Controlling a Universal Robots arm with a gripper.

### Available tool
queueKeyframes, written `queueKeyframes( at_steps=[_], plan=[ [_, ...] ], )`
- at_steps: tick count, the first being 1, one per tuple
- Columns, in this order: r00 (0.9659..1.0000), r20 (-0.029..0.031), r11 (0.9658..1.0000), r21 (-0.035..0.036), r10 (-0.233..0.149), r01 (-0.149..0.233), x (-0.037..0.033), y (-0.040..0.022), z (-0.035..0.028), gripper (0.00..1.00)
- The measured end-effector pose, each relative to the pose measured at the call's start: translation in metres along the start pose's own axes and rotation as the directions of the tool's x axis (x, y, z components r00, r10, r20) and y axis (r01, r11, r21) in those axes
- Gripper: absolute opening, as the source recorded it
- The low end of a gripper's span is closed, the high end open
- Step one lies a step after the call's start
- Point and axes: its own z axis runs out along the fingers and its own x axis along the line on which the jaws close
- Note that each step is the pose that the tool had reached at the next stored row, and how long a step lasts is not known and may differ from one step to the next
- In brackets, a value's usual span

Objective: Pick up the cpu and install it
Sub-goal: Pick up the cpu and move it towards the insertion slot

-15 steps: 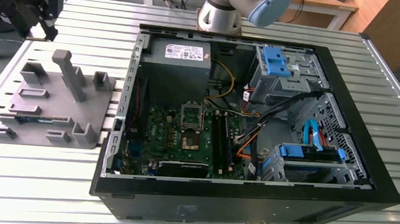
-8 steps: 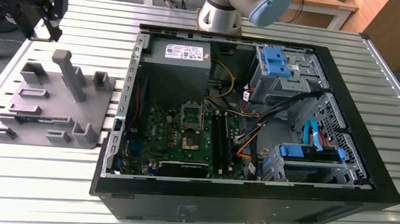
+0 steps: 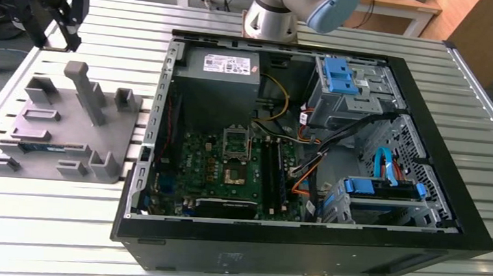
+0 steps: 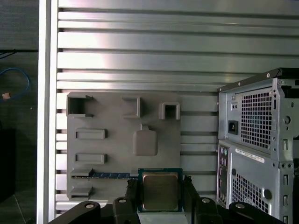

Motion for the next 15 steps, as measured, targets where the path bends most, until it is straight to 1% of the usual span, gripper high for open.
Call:
queueKeyframes(
  at_steps=[6, 15],
  plan=[
    [1.0000, 0.0000, 1.0000, 0.0000, 0.000, 0.000, -0.0017, 0.0000, 0.0001, 0.47],
    [1.0000, 0.0000, 1.0000, -0.0001, 0.000, 0.000, -0.0086, 0.0000, 0.0003, 0.47]
  ],
)
